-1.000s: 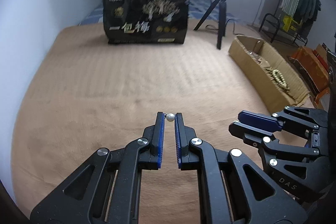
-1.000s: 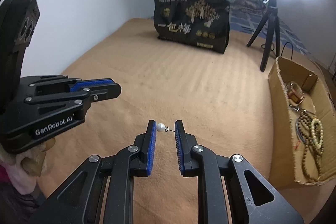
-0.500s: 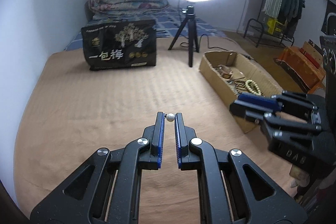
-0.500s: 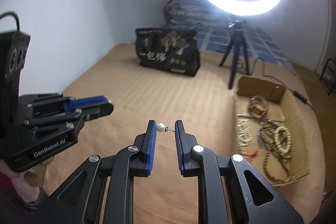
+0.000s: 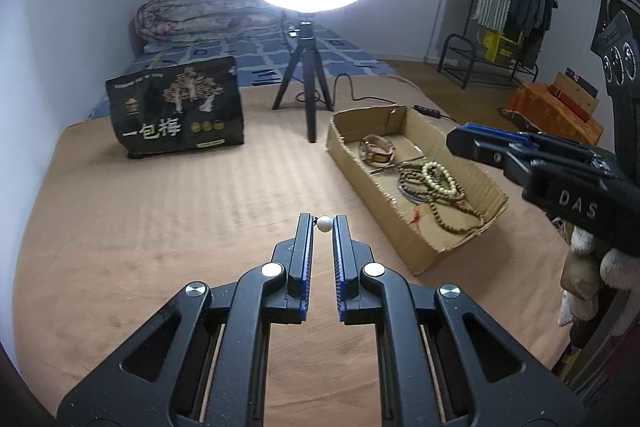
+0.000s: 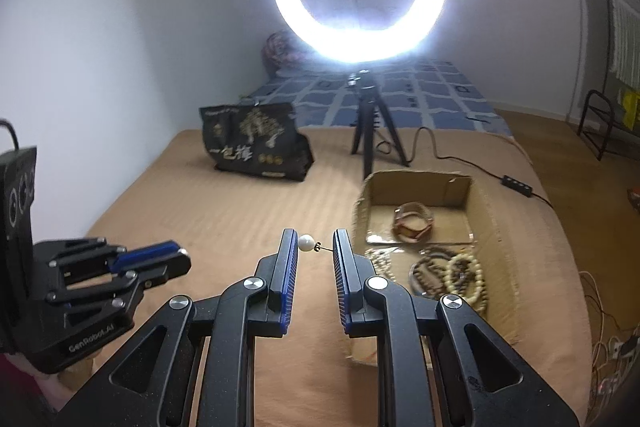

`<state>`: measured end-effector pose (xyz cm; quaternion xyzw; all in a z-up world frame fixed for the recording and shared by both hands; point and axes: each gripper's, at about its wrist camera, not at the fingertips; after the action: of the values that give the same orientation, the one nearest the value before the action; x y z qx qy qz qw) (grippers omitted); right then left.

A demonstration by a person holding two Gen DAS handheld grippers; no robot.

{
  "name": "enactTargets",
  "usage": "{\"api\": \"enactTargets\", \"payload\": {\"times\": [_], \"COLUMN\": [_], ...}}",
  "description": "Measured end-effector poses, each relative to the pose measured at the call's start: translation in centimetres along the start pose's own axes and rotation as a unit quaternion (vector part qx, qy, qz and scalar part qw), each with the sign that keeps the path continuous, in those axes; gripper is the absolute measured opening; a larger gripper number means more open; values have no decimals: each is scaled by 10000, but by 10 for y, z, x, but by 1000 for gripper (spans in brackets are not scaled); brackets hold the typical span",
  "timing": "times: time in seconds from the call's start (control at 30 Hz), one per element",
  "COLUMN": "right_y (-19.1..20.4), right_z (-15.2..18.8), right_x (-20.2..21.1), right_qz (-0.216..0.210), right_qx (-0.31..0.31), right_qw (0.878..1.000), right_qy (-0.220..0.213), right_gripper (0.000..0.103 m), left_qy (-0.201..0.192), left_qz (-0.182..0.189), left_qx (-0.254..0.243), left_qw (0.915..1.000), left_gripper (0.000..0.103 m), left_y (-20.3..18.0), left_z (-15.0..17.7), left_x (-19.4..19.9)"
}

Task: Organize jewelry
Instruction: 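Carry both pearl earrings over the box and open both tools to release them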

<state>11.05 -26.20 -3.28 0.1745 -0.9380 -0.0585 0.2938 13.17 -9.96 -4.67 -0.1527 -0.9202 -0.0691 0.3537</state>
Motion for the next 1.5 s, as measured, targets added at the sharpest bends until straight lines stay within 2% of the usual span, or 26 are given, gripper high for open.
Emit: {"api": "enactTargets", "payload": {"times": [0.4,0.6,0.93,1.27,1.5], "right_y": [-61,-88,-111,-128,-130], "right_z": [-15,-19,-19,-15,-13], "right_x": [14,6,-17,-30,-32], "right_qz": [352,451,497,506,462], "right_qx": [-468,-640,-802,-937,-982], "right_qw": [9980,9967,9955,9943,9941], "right_qy": [-245,-237,-107,41,88], "right_gripper": [16,16,16,16,16], "left_qy": [61,170,271,383,426], "left_qz": [393,544,588,643,818], "left_qx": [155,203,132,135,112], "left_qw": [9991,9982,9978,9971,9957], "left_gripper": [8,8,8,8,8], "left_y": [-41,-65,-93,-99,-107], "left_z": [-24,-31,-33,-34,-35], "left_x": [-23,-39,-64,-80,-83]}}
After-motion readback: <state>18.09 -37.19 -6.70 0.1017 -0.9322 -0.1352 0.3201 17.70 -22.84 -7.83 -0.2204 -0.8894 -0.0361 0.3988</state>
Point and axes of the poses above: each gripper's, at about its wrist camera, not at the fingertips, and x roughly against the way its jaws point, y to its left, z to its underside, and after that the axes turned 10 degrees about -z, right-handed
